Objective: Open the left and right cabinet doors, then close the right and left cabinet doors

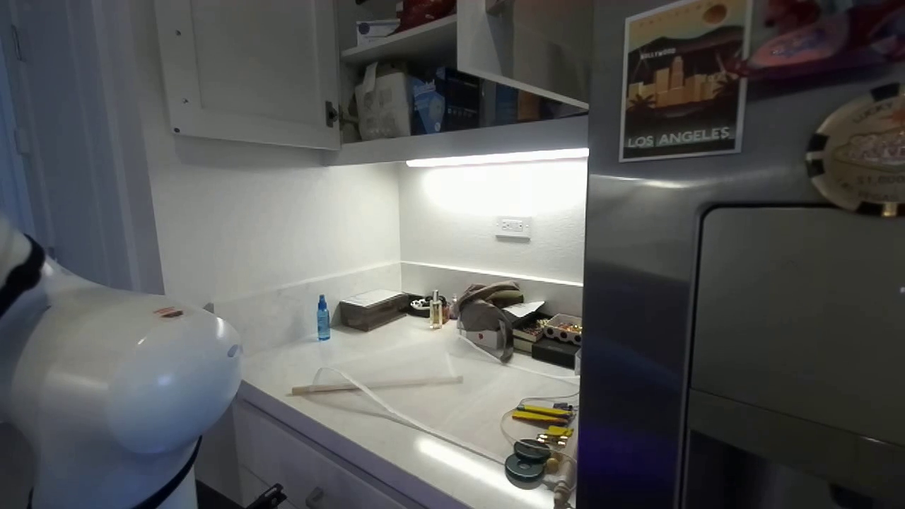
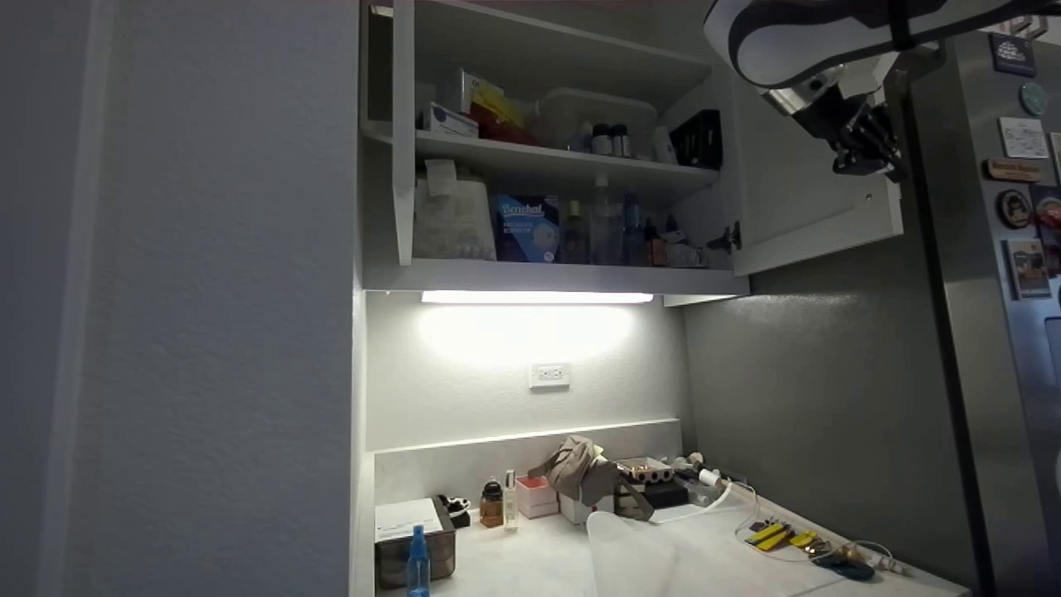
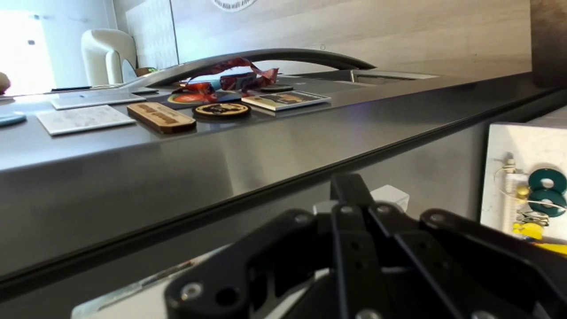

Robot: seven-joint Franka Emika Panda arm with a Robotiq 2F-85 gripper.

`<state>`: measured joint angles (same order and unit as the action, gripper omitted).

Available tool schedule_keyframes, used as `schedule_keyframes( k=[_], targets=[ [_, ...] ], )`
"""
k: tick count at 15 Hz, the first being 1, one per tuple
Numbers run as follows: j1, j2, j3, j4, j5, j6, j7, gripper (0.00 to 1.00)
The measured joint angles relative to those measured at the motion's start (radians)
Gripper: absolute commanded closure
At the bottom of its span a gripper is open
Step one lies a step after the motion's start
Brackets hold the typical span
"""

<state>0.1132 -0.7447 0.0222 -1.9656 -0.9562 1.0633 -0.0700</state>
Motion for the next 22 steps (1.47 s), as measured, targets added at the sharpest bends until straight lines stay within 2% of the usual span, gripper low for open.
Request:
schedule_keyframes(
  k=[6, 10, 14, 15, 16, 22],
  targets=[
    [0.002, -0.015, -0.025, -0.020, 0.028, 0.000, 0.001, 1.00],
    [0.020, -0.005, -0.037, -0.005, 0.174, 0.009, 0.001, 1.00],
    [0.028, 0.014, -0.064, 0.033, 0.346, 0.074, 0.001, 1.00],
    [0.026, 0.019, -0.075, 0.044, 0.389, 0.097, 0.002, 0.74],
    [0.024, 0.023, -0.085, 0.054, 0.425, 0.120, 0.005, 0.73],
    [-0.007, 0.056, -0.112, 0.127, 0.594, 0.266, 0.017, 0.28]
  ],
)
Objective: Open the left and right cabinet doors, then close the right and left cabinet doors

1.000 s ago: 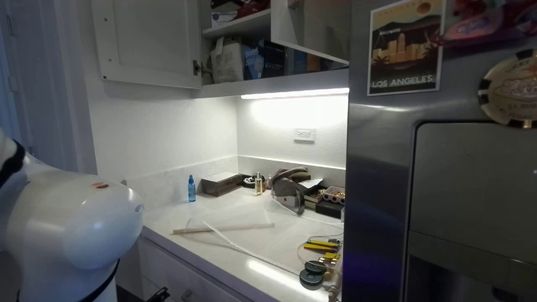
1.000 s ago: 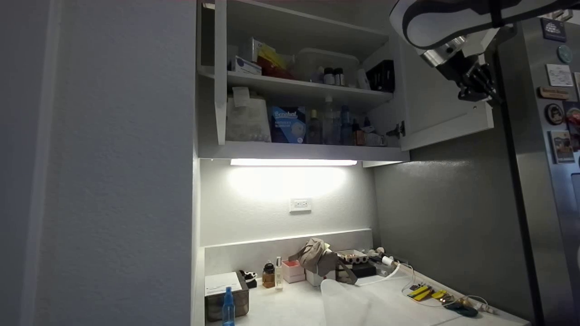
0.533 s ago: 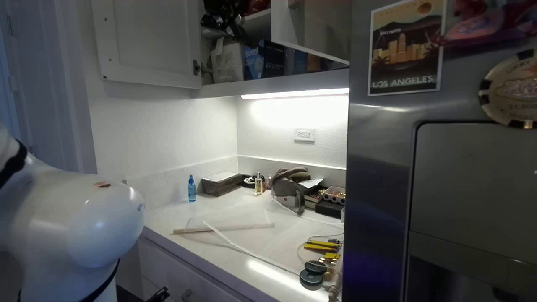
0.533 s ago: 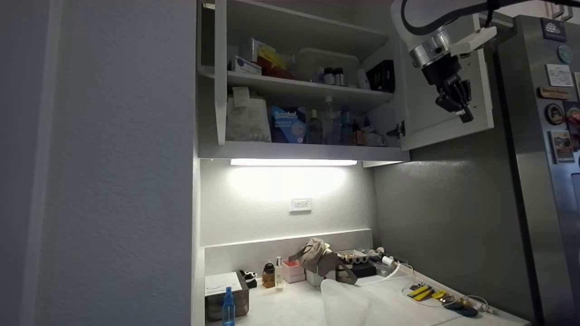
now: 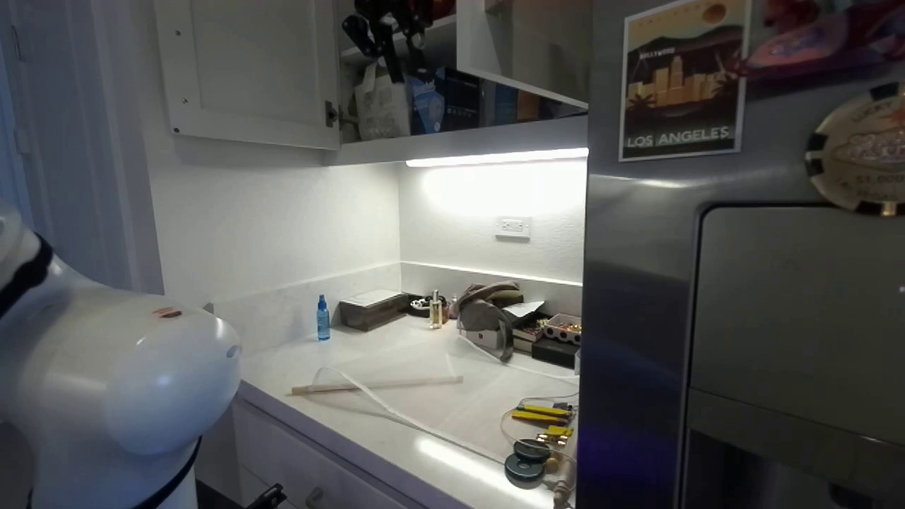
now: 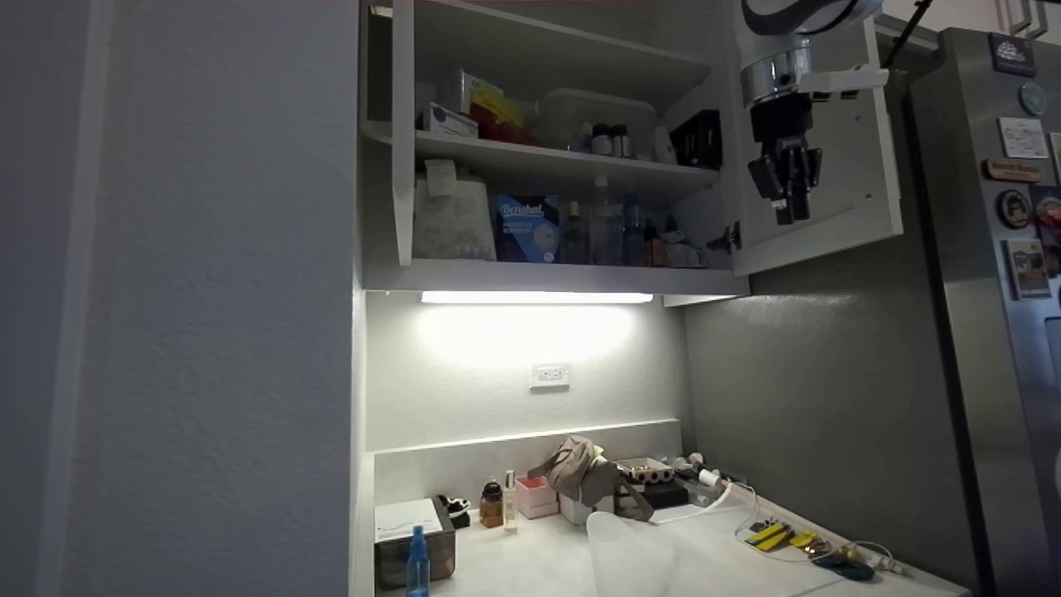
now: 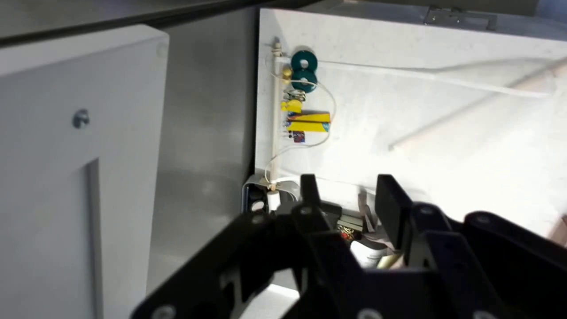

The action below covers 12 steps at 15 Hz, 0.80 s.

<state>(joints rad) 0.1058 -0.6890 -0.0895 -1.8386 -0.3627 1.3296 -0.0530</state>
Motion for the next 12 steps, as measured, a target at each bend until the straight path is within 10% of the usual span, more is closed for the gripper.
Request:
schedule_keyframes(
  k=[4, 12],
  targets=[
    [-0.006, 0.043, 0.010, 0.047, 0.085, 0.061, 0.000, 0.01],
    [-0.006, 0.074, 0.137, 0.146, 0.207, 0.069, 0.040, 0.00]
  ],
)
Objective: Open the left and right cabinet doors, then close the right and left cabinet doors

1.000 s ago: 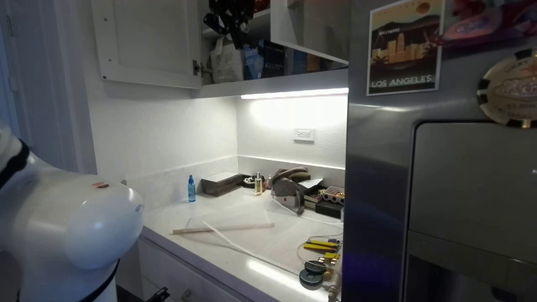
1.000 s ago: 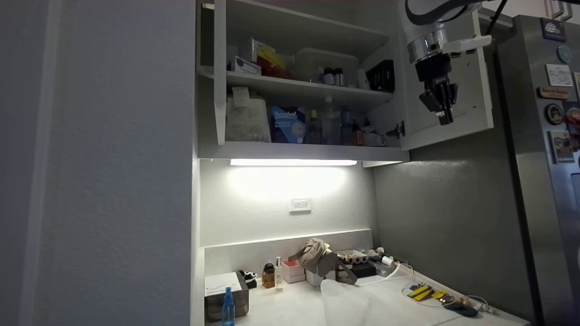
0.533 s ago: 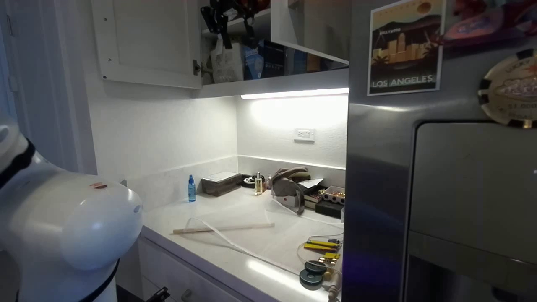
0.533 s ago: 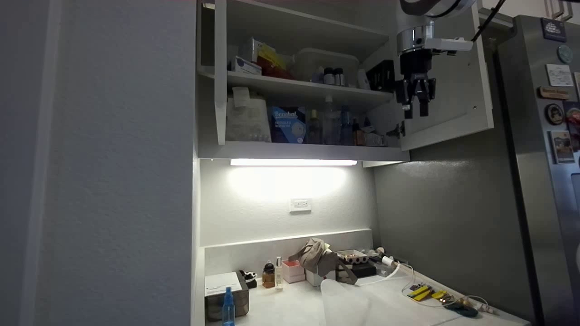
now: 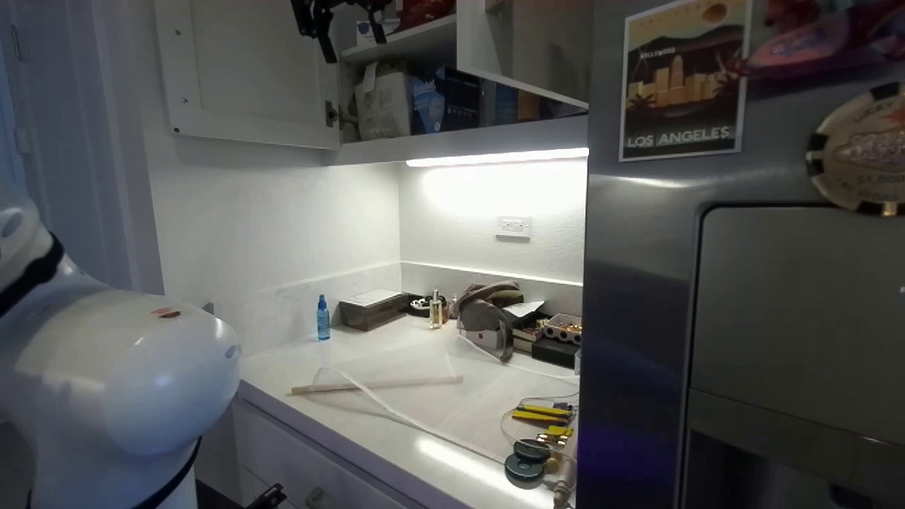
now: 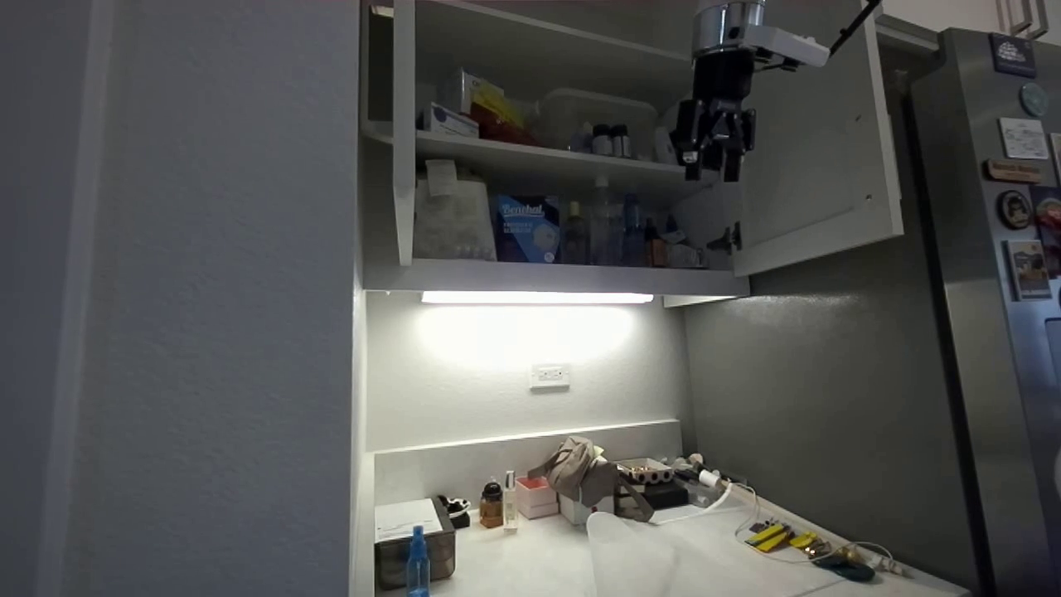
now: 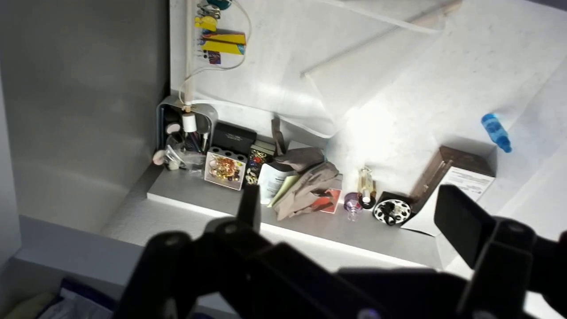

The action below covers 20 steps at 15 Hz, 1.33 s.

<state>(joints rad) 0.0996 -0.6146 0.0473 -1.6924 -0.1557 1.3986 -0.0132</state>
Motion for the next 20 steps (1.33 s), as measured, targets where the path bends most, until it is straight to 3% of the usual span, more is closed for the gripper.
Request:
schedule_keyframes(
  k=[8, 20],
  targets=[
    [0.005, -0.011, 0.211, 0.037, 0.079, -0.046, 0.186, 0.00],
    [0.005, -0.019, 0.220, 0.045, 0.079, -0.067, 0.197, 0.00]
  ],
)
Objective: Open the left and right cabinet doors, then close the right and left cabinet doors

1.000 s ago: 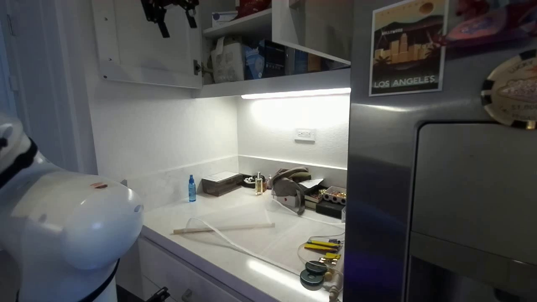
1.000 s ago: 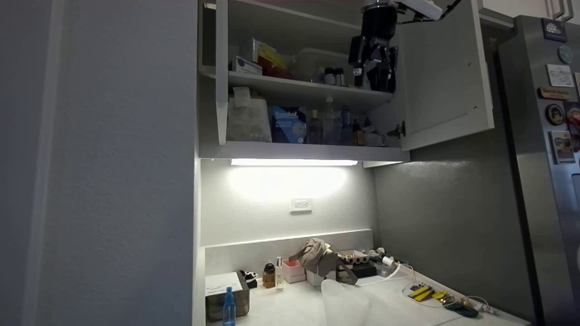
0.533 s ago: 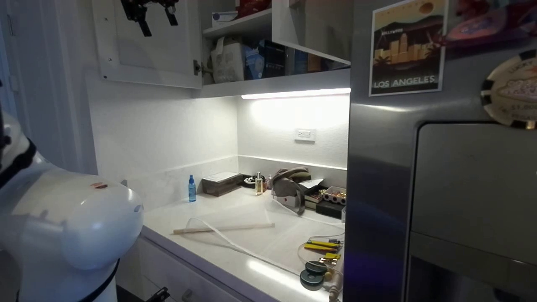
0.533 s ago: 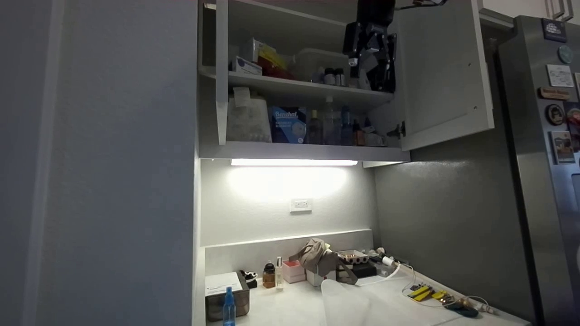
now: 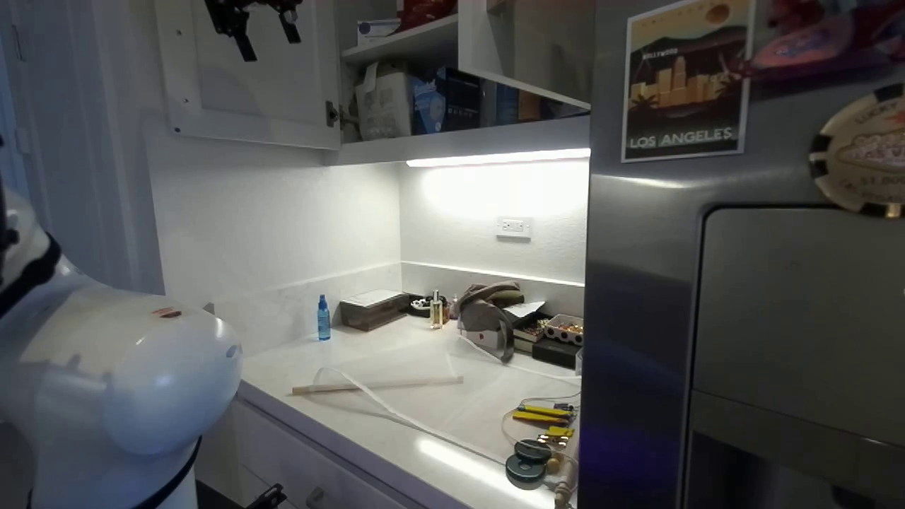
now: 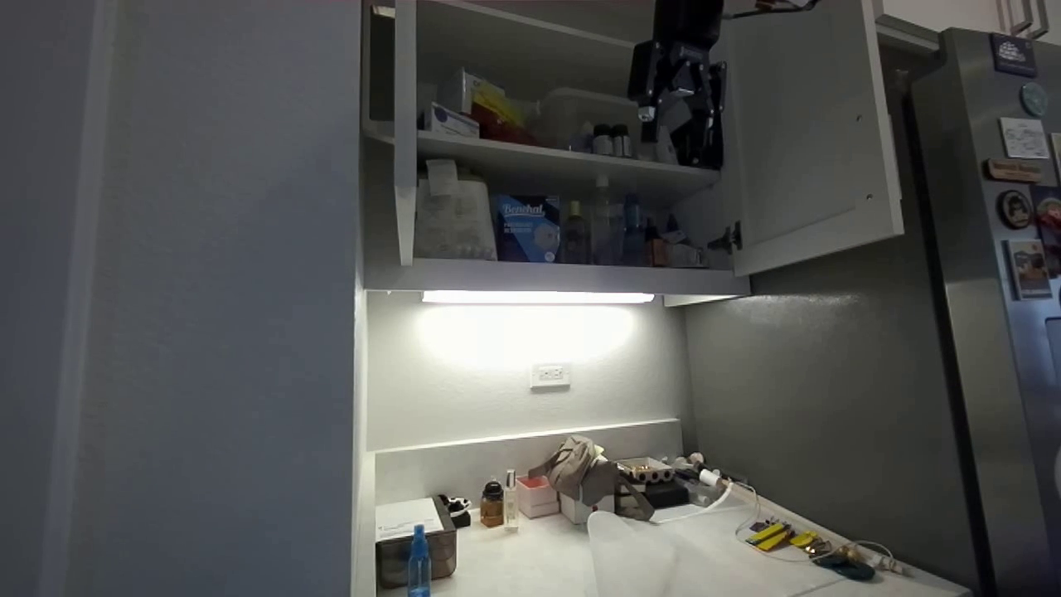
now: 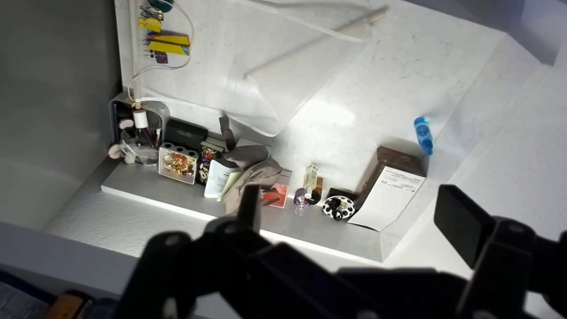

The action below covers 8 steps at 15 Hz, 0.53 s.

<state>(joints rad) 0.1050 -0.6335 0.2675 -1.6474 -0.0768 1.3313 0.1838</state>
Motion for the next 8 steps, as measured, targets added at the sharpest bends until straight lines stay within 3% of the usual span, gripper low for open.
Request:
schedule_keyframes(
  k=[8],
  targets=[
    [0.000, -0.012, 0.010, 0.008, -0.018, -0.016, -0.001, 0.00]
  ],
)
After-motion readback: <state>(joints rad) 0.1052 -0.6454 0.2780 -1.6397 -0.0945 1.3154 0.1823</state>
